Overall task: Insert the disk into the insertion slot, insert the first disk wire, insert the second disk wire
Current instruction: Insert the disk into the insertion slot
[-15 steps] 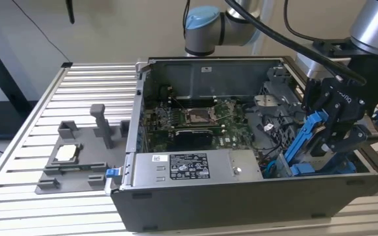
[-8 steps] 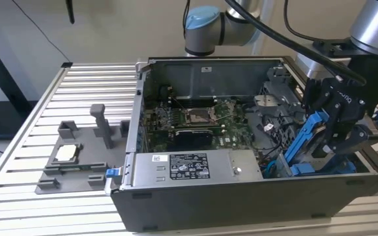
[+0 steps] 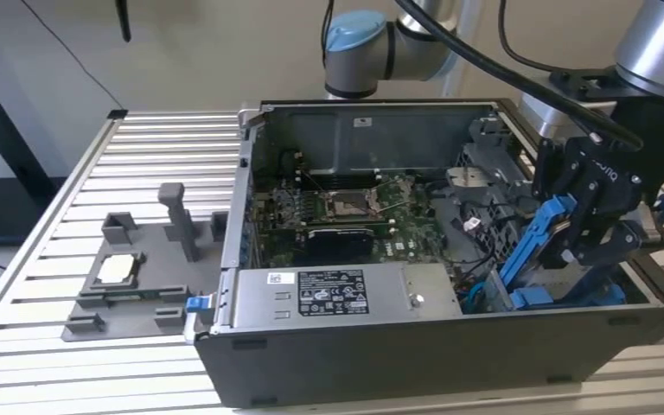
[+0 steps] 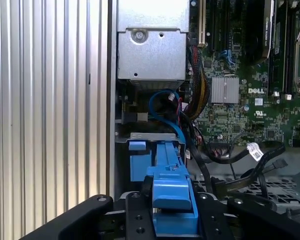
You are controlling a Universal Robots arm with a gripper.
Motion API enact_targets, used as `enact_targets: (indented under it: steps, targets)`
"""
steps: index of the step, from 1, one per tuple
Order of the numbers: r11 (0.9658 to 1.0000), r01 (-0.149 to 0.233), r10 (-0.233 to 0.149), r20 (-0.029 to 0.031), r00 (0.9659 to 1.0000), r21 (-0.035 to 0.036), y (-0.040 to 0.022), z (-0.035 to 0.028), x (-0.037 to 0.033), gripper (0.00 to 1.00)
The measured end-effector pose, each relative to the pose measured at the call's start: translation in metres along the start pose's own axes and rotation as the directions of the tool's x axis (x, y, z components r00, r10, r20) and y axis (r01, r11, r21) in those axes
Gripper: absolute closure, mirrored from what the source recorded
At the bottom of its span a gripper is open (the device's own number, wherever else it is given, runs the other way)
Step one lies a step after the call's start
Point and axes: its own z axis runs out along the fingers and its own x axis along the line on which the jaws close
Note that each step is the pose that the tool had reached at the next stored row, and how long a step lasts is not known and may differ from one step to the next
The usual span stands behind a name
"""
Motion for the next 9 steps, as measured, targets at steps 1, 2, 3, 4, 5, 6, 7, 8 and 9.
enact_targets:
  steps: [1, 2, 3, 4, 5, 6, 7, 8, 9]
  targets:
    - [1.0, 0.0, 0.0, 0.0036, 1.0, 0.0004, 0.0, 0.0003, -0.0001, 0.67]
    - [1.0, 0.0, 0.0, 0.0135, 0.9999, 0.0025, 0.0002, 0.0004, 0.0, 0.67]
    - [1.0, 0.0, -0.001, 0.0292, 0.9996, 0.0062, 0.0004, -0.0001, 0.0001, 0.67]
    - [0.9999, 0.001, -0.001, 0.0458, 0.9989, 0.0102, 0.0004, -0.0001, 0.0001, 0.67]
    - [0.9999, 0.001, -0.002, 0.0529, 0.9986, 0.0117, 0.0004, -0.0002, 0.0001, 0.67]
    - [0.9999, 0.001, -0.002, 0.0535, 0.9986, 0.0118, 0.0003, -0.0001, 0.0, 0.67]
    - [0.9999, 0.001, -0.002, 0.0539, 0.9985, 0.0119, 0.0003, 0.0, 0.0, 0.67]
    - [0.9999, 0.001, -0.002, 0.0544, 0.9985, 0.0119, 0.0003, 0.0002, 0.0, 0.67]
    - [0.9999, 0.001, -0.002, 0.0556, 0.9984, 0.012, 0.0003, 0.0004, -0.0002, 0.67]
